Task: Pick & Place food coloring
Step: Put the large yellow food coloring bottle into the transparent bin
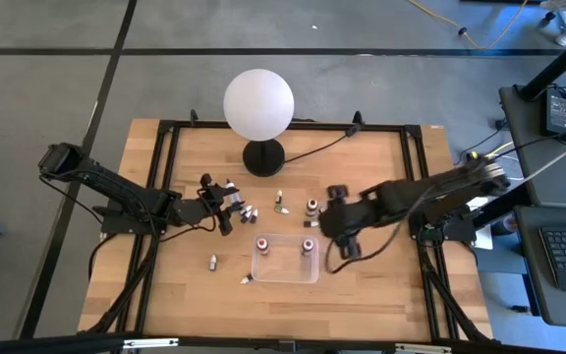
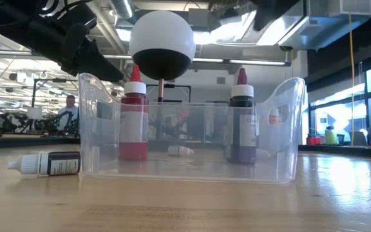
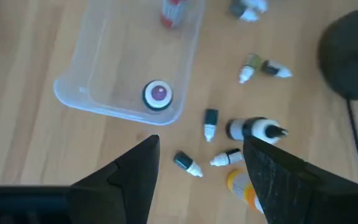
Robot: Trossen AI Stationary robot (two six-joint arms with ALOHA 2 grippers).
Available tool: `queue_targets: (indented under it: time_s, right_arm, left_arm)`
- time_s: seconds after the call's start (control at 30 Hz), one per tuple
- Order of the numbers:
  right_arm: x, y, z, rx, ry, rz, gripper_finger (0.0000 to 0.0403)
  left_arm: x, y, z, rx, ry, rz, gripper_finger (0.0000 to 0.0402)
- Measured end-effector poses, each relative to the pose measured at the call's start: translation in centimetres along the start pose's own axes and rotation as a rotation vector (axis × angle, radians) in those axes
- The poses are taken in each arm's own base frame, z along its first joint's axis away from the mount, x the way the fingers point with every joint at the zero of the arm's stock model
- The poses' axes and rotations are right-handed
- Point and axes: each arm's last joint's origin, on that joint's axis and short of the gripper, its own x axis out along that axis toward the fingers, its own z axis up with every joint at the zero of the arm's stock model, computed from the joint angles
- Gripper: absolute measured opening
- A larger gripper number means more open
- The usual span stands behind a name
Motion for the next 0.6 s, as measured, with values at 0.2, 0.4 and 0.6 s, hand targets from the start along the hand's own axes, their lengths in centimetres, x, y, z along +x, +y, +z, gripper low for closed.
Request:
queue_targets:
  time_s: [0.2, 0.4, 0.6]
  right_arm:
    - [-0.9, -2.2, -4.6, 0.132, -0.109, -0.16, 0.0234]
    - [1.2, -3.9, -8.3, 0.213, -0.144, -0.158, 0.0234]
    - [4.0, -4.3, -10.7, 0.174, -0.127, -0.142, 0.0234]
  left_arm:
    - [0.0, 0.0, 0.0, 0.0, -0.002, 0.006, 0.0182]
    - [0.0, 0.0, 0.0, 0.0, -0.002, 0.008, 0.0182]
    - [0.0, 0.0, 0.0, 0.0, -0.002, 0.008, 0.0182]
